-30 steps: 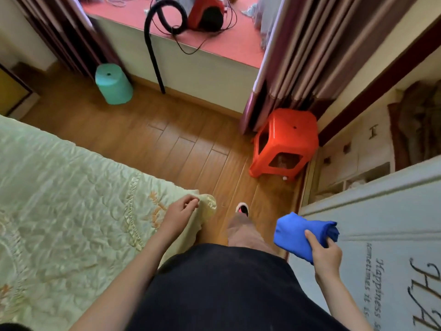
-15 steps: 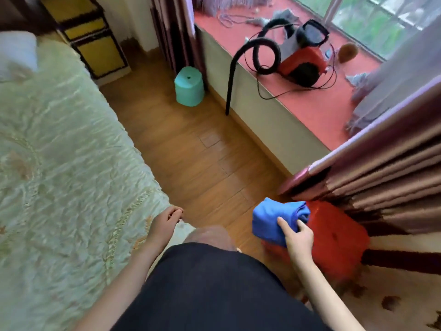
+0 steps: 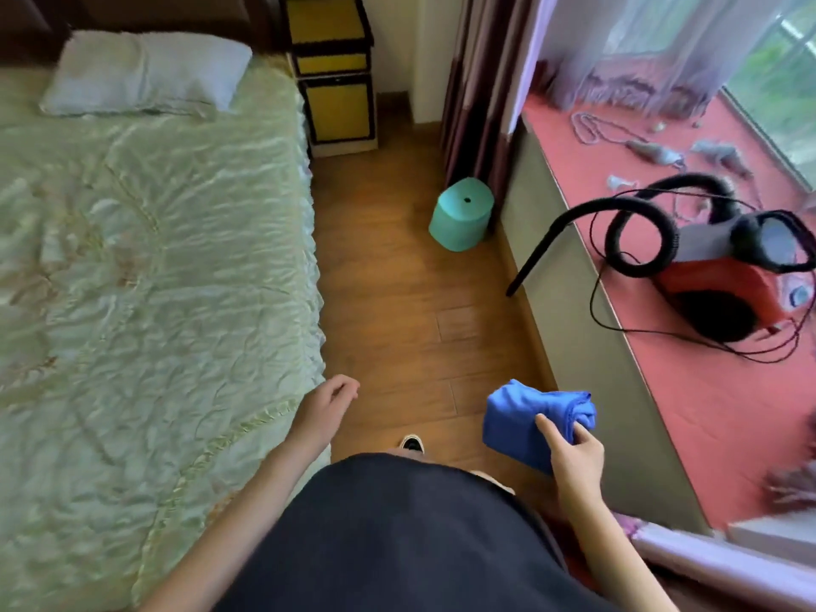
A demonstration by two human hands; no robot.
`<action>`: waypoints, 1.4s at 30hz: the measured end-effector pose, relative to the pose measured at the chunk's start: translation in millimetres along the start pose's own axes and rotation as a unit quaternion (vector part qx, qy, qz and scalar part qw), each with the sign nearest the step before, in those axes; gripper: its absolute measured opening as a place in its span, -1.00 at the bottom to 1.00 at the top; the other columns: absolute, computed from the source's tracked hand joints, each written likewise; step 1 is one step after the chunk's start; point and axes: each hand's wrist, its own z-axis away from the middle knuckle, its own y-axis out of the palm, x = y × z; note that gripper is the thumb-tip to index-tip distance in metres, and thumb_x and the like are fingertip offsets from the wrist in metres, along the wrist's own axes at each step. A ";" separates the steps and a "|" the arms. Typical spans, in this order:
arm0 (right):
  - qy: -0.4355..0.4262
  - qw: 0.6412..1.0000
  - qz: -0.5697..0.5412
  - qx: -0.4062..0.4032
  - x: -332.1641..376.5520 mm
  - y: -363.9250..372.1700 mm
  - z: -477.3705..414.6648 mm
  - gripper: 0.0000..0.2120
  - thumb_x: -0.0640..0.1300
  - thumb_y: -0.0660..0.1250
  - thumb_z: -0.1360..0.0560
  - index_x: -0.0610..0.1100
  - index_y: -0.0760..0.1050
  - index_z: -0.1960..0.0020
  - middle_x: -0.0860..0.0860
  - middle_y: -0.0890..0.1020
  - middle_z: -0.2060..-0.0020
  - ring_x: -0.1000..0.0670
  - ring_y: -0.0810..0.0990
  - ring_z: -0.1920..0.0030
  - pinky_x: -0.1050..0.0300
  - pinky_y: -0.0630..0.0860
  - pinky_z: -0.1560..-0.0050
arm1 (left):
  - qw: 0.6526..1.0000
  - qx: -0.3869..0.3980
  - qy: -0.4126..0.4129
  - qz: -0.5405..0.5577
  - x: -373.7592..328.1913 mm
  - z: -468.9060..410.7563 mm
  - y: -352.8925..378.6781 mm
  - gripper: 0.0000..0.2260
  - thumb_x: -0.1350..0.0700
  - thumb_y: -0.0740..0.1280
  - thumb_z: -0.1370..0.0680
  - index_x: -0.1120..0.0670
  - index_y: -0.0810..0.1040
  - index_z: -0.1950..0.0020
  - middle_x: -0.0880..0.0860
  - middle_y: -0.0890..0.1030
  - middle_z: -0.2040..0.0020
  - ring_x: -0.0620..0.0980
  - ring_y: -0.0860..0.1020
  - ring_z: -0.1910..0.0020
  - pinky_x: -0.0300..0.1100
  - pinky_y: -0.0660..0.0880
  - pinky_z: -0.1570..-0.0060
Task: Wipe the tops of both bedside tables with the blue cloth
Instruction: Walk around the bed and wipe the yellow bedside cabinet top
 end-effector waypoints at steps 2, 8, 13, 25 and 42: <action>-0.006 1.000 0.003 -0.010 23.0 -1.6 -33.9 -0.80 -0.21 0.43 -0.46 -0.20 0.50 0.31 -0.04 0.53 0.42 0.00 0.46 0.32 0.16 0.38 0.32 | 1.000 -0.006 0.016 0.004 -34.8 -27.9 1.4 -0.74 -0.08 0.18 -0.47 0.00 0.60 0.07 0.09 0.65 0.04 0.12 0.59 0.00 0.07 0.50 -0.12; 0.003 0.999 0.023 -0.027 74.8 10.3 -137.3 -0.73 -0.16 0.46 -0.42 -0.22 0.44 0.36 -0.05 0.48 0.45 0.00 0.43 0.33 0.11 0.38 0.28 | 0.999 0.001 0.035 0.015 -110.7 -107.7 12.5 -0.81 0.17 0.21 -0.62 0.20 0.60 -0.03 0.20 0.63 -0.01 0.09 0.57 -0.02 -0.30 0.45 0.00; -0.018 0.998 0.052 0.001 132.6 59.7 -231.0 -0.57 -0.23 0.44 -0.44 -0.16 0.26 0.46 0.05 0.34 0.58 0.01 0.28 0.41 0.13 0.25 0.36 | 0.998 -0.036 0.016 0.044 -146.1 -188.4 10.3 -0.83 0.15 0.22 -0.62 0.13 0.60 -0.02 0.11 0.64 0.02 0.00 0.57 0.00 -0.31 0.45 -0.03; -0.100 0.962 0.098 0.234 335.5 267.3 -395.7 -0.74 -0.18 0.43 -0.45 -0.20 0.44 0.36 -0.06 0.50 0.44 0.00 0.42 0.35 0.11 0.36 0.30 | 0.957 -0.228 -0.119 0.130 -190.6 -318.9 -59.7 -0.83 0.08 0.23 -0.62 0.04 0.62 0.03 0.06 0.67 0.07 0.05 0.63 0.00 -0.20 0.48 0.03; -0.080 0.977 0.130 0.150 513.2 535.8 -547.1 -0.82 -0.18 0.47 -0.43 -0.20 0.52 0.27 -0.14 0.60 0.33 -0.09 0.55 0.27 -0.08 0.53 0.15 | 0.985 -0.152 -0.050 0.059 -314.0 -643.5 -271.8 -0.85 0.06 0.26 -0.60 -0.02 0.62 0.07 -0.06 0.68 0.10 -0.07 0.63 0.02 -0.11 0.49 -0.06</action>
